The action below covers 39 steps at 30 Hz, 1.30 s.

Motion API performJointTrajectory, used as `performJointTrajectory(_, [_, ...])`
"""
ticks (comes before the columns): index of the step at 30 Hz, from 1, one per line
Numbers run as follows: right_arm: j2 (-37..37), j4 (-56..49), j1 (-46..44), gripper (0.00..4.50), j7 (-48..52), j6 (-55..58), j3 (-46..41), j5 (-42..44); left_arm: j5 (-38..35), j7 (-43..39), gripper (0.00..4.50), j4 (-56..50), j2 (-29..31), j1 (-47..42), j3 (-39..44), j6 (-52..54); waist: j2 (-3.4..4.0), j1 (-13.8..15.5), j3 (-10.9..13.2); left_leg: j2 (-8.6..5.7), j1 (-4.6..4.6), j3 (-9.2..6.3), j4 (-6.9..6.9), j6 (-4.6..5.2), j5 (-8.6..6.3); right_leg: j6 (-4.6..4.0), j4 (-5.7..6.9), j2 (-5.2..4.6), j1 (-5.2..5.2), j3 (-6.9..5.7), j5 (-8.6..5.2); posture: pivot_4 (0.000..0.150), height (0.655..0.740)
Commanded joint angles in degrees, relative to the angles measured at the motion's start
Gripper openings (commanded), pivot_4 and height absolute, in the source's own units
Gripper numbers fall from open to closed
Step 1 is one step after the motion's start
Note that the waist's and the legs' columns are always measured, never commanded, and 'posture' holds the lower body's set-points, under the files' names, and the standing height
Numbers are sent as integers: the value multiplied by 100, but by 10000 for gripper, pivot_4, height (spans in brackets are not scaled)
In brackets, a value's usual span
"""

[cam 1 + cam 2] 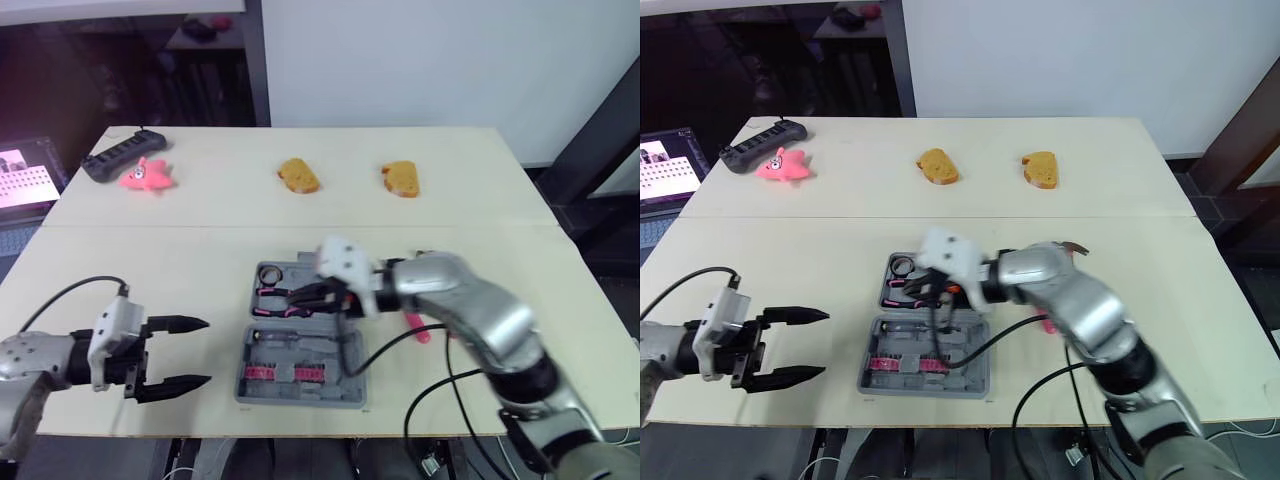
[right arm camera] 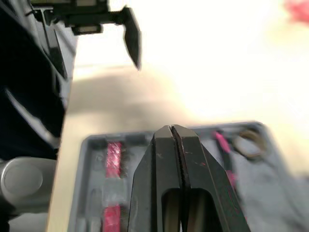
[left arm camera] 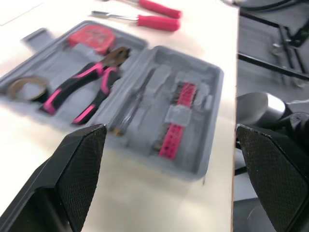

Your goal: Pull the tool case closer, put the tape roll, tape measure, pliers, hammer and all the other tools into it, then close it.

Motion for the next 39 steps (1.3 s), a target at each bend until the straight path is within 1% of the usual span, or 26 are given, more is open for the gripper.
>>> performJointTrajectory(1, [-700,-203,957,233,294,-383,-978,203,30,18,45000,361,107,98,436,-107,1,7,1,0,1,0,1,0,0,0,0,1,0,0,0,1500,7400])
performJointTrajectory(3, [-1222,223,2015,233,524,-1051,-1750,-39,139,4,45000,799,155,197,674,-282,1,23,1,0,1,1,-1,1,-1,-1,-1,1,0,0,-2,1500,7400])
performJointTrajectory(5, [-1514,841,3023,5779,663,-1786,-2520,-301,268,-10,45000,1332,243,282,902,-481,-3,27,0,-1,1,4,-1,3,-1,0,-3,1,0,1,-2,1500,7400])
performJointTrajectory(6, [-1571,1108,3344,8681,630,-2076,-2766,-415,331,-66,45000,1555,302,312,960,-573,-4,30,0,-1,2,5,0,3,-2,-1,-4,1,1,2,-2,1500,7400])
performJointTrajectory(7, [-1601,1297,3613,12643,626,-2335,-2953,-488,415,-107,45000,1780,358,320,1000,-713,-4,24,0,-1,2,9,1,3,-2,-3,-6,1,1,4,-4,1500,7400])
performJointTrajectory(8, [-1610,1504,3923,18443,701,-2572,-3208,-492,523,-82,45000,2080,409,270,1061,-936,-3,17,0,-1,5,12,2,3,-2,-10,-6,1,2,7,-7,1500,7400])
performJointTrajectory(10, [-1593,1929,4522,27166,904,-3065,-3704,-486,537,-48,45000,2645,524,121,1223,-1033,-3,8,0,-1,13,17,2,3,-2,-17,-5,3,4,12,-11,1500,7400])
performJointTrajectory(11, [-1579,2106,4718,32348,968,-3267,-3841,-487,556,-79,45000,2832,568,83,1255,-1094,-7,1,-1,0,15,17,1,3,-2,-18,-4,3,9,13,-12,1500,7400])
performJointTrajectory(12, [-1568,2304,4859,38524,962,-3503,-3893,-561,575,-118,45000,2936,588,73,1259,-1145,-7,-10,-1,0,19,17,1,3,-2,-19,-5,5,11,13,-13,1500,7400])
performJointTrajectory(13, [-1548,2447,4954,42075,958,-3686,-3913,-601,588,-152,45000,3001,595,70,1251,-1196,-7,-22,-1,0,21,19,1,3,-2,-20,-6,4,14,16,-14,1500,7400])
performJointTrajectory(14, [-1516,2581,5014,44464,952,-3839,-3923,-610,585,-176,45000,3056,597,62,1245,-1219,-7,-38,-1,0,21,21,1,3,-2,-20,-6,3,15,19,-14,1500,7400])
performJointTrajectory(17, [-1427,2770,5062,44464,861,-4077,-3880,-588,611,-200,45000,3176,578,20,1211,-1329,-5,-63,-1,1,26,26,-1,3,-2,-19,-6,5,17,22,-14,1500,7400])
performJointTrajectory(23, [-1259,2481,4991,44464,565,-4002,-3668,-533,644,-138,45000,3012,430,-132,1012,-1312,-2,-46,-1,1,35,27,-3,3,-1,-12,0,5,23,25,-11,1500,7400])
performJointTrajectory(24, [-1229,2422,4957,44464,473,-3962,-3641,-532,639,-133,45000,2982,407,-163,983,-1305,-2,-42,-1,1,35,26,-2,3,-1,-12,-1,5,25,25,-10,1500,7400])
performJointTrajectory(26, [-1121,2171,4769,44464,81,-3516,-3545,-484,640,-108,45000,2878,341,-226,913,-1304,-3,-41,-2,1,37,26,-1,2,-1,-8,0,5,29,25,-8,1500,7400])
performJointTrajectory(29, [-824,1669,4157,44464,-907,-2249,-3300,-399,555,30,45000,2142,142,-155,689,-1062,1,-38,-1,0,48,26,-1,-1,0,-9,0,4,40,27,-8,1500,7400])
performJointTrajectory(32, [-586,1378,3662,44464,-1630,-1482,-3151,-439,504,123,45000,1566,26,-41,563,-824,1,-50,-1,1,56,26,-4,-1,1,-5,2,6,44,28,-6,1500,7400])
performJointTrajectory(34, [-252,1211,2949,44464,-2402,-763,-2913,-543,423,282,45000,948,-122,-34,367,-587,0,-54,-2,1,60,26,-6,-1,1,0,4,5,44,28,-4,1500,7400])
performJointTrajectory(36, [123,1431,1991,44464,-3348,-11,-2645,-920,353,529,45000,297,-317,-91,143,-387,4,-57,0,0,63,26,-4,-1,1,-1,4,5,48,30,-3,1500,7400])
performJointTrajectory(37, [298,1573,1587,44464,-3667,284,-2562,-1026,333,620,45000,39,-395,-106,57,-325,5,-67,0,0,70,28,-4,-1,1,-2,3,5,53,34,-2,1500,7400])
performJointTrajectory(39, [531,1825,1062,44464,-4011,636,-2464,-1155,320,777,45000,-344,-505,-112,-52,-206,7,-43,1,-2,71,28,-3,-7,4,-5,3,5,56,38,-3,1500,7400])
